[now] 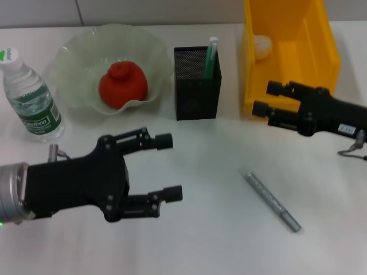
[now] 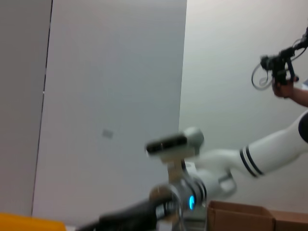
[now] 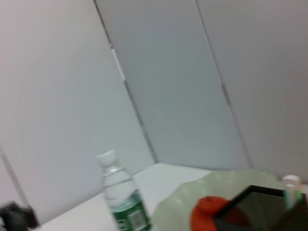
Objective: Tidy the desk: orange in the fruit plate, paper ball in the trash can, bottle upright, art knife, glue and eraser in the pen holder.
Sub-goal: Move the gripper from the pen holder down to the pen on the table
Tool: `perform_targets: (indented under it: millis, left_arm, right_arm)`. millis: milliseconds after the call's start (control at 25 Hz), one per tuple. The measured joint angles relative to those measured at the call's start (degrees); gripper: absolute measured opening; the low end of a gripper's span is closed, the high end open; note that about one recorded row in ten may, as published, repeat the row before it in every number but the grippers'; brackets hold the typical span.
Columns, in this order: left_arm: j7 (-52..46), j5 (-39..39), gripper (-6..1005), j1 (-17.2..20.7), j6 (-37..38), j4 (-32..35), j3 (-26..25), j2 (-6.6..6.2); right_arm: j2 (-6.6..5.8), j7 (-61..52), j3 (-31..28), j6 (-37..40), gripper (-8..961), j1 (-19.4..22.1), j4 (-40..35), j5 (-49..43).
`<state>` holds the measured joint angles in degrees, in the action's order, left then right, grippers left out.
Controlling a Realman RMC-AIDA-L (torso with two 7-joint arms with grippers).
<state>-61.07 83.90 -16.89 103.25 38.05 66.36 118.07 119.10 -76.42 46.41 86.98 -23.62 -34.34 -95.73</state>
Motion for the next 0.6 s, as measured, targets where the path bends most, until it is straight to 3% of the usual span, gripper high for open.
perform_targets:
  millis: [80,120,160,280,320,440,600]
  left_arm:
    - [0.85,0.83,802,0.16,-0.35,-2.11,-0.01,-0.03]
    - [0.87,0.88,802,0.16,-0.46,-2.47,-0.01,-0.04]
    - [0.89,0.89,802,0.17,-0.72,-3.07,-0.02,-0.11]
    - [1.05,0.92,802,0.36,-1.29,-4.35,-0.07,-0.21]
    - [1.77,0.93,802,0.66,-1.45,-5.04,-0.08,-0.23]
    - [2.18,0.93,802,0.75,-1.46,-5.29,-0.09,-0.21]
    - [4.17,0.93,802,1.00,-1.43,-6.13,-0.15,-0.12]
  right_arm:
    - [0.00,-6.74,0.06,2.57,760,-0.03,-6.02,-2.51]
    - [0.00,-15.28,0.11,4.93,760,-0.35,-12.98,-5.75]
    - [0.00,-15.28,0.11,4.93,760,-0.35,-12.98,-5.75]
    - [-0.35,-29.09,0.29,7.97,760,-2.28,-24.09,-13.26]
    - [-1.00,-36.91,0.39,10.37,760,-4.64,-29.98,-19.32]
    - [-1.38,-43.60,0.48,13.43,760,-7.38,-34.86,-25.42]
    - [-0.98,-56.42,5.16,20.84,759,-15.12,-43.12,-42.29]
